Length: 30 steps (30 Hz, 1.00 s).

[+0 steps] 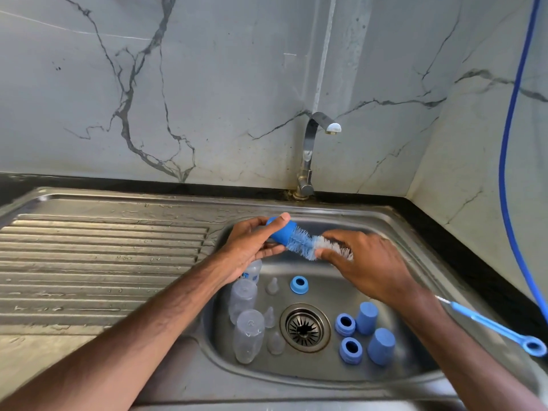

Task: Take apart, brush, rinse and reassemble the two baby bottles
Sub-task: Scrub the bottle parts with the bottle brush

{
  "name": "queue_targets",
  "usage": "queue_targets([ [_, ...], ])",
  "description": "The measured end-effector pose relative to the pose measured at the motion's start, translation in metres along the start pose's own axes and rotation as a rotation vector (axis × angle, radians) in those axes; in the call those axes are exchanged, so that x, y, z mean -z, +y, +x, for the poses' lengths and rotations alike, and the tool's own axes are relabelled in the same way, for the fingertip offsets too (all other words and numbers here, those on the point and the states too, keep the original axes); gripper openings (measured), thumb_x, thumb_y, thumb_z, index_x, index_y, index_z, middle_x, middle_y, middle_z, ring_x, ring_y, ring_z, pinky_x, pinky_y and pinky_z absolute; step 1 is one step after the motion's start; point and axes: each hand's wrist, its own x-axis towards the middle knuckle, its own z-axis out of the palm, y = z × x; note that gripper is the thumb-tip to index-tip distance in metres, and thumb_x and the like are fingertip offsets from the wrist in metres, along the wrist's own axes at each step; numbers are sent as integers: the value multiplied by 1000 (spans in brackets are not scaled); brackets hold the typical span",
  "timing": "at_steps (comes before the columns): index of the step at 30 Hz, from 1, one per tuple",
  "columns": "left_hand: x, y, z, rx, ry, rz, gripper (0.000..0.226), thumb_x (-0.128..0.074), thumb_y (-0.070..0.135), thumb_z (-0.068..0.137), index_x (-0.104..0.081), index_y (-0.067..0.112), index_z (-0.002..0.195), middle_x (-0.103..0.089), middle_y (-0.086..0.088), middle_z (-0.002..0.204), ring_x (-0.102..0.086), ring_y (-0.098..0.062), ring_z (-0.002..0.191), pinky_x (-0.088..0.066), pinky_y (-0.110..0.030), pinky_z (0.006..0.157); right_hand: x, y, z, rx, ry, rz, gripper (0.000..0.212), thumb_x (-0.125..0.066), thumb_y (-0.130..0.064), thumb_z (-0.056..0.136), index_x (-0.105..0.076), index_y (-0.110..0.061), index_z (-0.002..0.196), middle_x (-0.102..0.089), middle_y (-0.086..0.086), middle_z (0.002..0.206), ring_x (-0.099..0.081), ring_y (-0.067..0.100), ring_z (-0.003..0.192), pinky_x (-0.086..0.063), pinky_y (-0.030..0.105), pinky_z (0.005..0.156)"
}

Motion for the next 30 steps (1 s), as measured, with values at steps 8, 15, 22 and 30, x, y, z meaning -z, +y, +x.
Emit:
queue_targets([
  [8, 0, 1, 5, -3, 89, 86, 72, -80, 69, 66, -76, 7, 102, -79, -13, 85, -79, -22, 79, -63, -28, 73, -3, -17, -1, 147, 273, -175, 39, -56, -64, 94, -69, -35, 117, -69, -5, 73, -60, 20, 55, -29, 25, 48],
  [15, -6, 3, 0, 15, 82, 70, 65, -75, 64, 79, -74, 4, 102, -79, -15, 84, -78, -22, 77, -64, -27, 70, 7, -14, 1, 70, 191, -120, 33, -53, -54, 100, -61, -27, 117, -71, 0, 105, -63, 21, 97, -48, 32, 66],
  [22, -12, 6, -1, 73, 90, -32, 54, -80, 49, 82, -73, -1, 105, -79, -15, 89, -77, -19, 77, -63, -24, 68, 8, -23, 1, 29, 215, -90, 18, -62, -37, 102, -65, -23, 114, -72, 2, 82, -66, 29, 69, -55, 39, 62],
  [30, -4, 11, 1, -49, 30, 9, 47, -82, 39, 83, -76, 2, 110, -79, -12, 100, -78, -21, 90, -63, -27, 76, -6, -19, 1, 60, 185, -71, 24, -65, -22, 98, -76, -26, 119, -76, 4, 84, -68, 30, 70, -59, 41, 64],
])
